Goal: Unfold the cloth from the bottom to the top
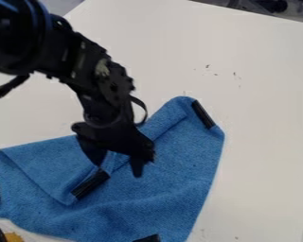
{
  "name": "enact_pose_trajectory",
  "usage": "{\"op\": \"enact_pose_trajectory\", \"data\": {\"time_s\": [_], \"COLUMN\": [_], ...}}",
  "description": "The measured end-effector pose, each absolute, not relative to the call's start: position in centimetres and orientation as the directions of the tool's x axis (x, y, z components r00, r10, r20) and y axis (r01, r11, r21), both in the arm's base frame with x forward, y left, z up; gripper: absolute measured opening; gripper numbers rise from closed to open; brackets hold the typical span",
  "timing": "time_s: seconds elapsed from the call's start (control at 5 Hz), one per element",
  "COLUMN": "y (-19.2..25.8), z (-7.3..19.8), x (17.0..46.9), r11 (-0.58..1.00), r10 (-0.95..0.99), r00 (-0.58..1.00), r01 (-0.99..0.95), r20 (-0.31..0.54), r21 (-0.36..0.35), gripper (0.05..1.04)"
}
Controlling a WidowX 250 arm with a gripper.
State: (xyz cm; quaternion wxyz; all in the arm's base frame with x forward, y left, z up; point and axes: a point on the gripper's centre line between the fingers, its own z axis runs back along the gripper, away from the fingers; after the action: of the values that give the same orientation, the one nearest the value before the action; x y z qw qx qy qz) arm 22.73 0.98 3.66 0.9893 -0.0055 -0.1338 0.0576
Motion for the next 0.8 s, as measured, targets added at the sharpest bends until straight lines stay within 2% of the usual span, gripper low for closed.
{"op": "enact_pose_trajectory", "data": {"time_s": [0.4, 0.6, 0.8], "y": [1.2, 1.7, 1.9], "z": [2.1, 1.6, 1.5], "x": [22.5, 22.1, 21.8], "r11": [0.993, 0.990, 0.990], "r10": [0.114, 0.135, 0.134], "r00": [0.971, 0.971, 0.972], "r01": [-0.104, -0.125, -0.124], "r20": [0.208, 0.197, 0.191], "r21": [-0.058, -0.060, -0.065], "gripper": [1.000, 0.964, 0.719]}}
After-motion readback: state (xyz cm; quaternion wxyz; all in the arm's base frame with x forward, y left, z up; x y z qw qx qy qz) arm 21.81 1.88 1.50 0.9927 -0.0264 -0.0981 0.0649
